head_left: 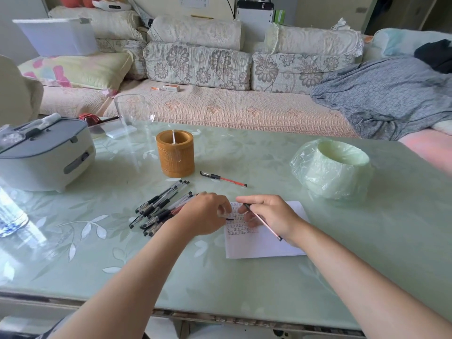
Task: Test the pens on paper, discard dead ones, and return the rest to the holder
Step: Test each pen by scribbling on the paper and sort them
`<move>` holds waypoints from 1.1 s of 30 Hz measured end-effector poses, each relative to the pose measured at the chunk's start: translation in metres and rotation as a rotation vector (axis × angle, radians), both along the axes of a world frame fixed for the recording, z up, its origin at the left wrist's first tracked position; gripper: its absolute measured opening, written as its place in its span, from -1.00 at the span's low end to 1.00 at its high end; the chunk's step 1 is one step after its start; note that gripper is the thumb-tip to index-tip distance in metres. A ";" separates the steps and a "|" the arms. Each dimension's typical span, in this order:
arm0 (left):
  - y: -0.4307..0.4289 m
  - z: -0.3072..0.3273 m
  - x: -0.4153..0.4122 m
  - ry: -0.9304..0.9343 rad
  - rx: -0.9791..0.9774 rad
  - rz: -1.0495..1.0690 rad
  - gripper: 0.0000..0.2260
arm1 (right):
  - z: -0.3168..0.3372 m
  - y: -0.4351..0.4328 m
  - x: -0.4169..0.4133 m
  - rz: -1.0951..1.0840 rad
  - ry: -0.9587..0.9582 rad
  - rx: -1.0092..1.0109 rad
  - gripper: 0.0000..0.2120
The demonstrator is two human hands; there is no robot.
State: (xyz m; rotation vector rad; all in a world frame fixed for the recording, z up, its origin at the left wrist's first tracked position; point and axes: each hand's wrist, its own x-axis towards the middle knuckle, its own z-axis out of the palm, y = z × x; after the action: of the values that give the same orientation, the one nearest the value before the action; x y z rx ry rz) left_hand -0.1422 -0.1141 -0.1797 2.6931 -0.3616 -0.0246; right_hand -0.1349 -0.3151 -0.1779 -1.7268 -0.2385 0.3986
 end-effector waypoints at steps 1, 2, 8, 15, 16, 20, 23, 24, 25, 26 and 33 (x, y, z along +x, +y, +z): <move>0.000 0.000 0.000 0.001 0.006 -0.005 -0.81 | 0.000 -0.002 -0.001 0.000 0.041 0.073 -0.56; 0.000 0.000 0.000 0.002 0.013 -0.011 -0.80 | -0.001 -0.003 -0.001 0.004 0.063 0.118 -0.51; 0.002 0.000 0.002 0.021 -0.005 -0.037 -0.72 | -0.012 0.001 -0.011 0.034 0.017 0.152 -0.71; 0.004 0.001 0.004 0.051 -0.019 -0.055 -0.61 | -0.015 0.008 -0.017 -0.025 -0.005 0.051 -0.80; 0.004 0.001 0.004 0.047 -0.014 -0.059 -0.61 | -0.015 0.009 -0.017 -0.015 -0.020 0.016 -0.81; 0.006 -0.001 0.004 0.037 0.004 -0.075 -0.58 | -0.014 0.014 -0.020 0.007 -0.100 -0.067 -0.82; 0.006 -0.003 0.005 0.042 -0.004 -0.078 -0.56 | -0.017 0.016 -0.019 0.027 -0.149 -0.115 -0.81; 0.006 -0.003 0.005 0.046 -0.006 -0.077 -0.56 | -0.019 0.017 -0.017 0.037 -0.170 -0.150 -0.79; 0.006 -0.003 0.005 0.050 -0.010 -0.075 -0.57 | -0.020 0.018 -0.017 0.045 -0.197 -0.185 -0.77; 0.006 -0.004 0.006 0.055 -0.015 -0.073 -0.57 | -0.021 0.019 -0.016 0.052 -0.224 -0.211 -0.76; 0.003 -0.004 0.005 0.064 -0.032 -0.065 -0.52 | -0.022 0.019 -0.014 0.083 -0.262 -0.209 -0.70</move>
State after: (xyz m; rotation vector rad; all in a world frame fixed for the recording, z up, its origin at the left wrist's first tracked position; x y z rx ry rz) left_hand -0.1369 -0.1106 -0.1837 2.6410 -0.4256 -0.1222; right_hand -0.1494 -0.2962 -0.2003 -1.9801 -0.4725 0.2636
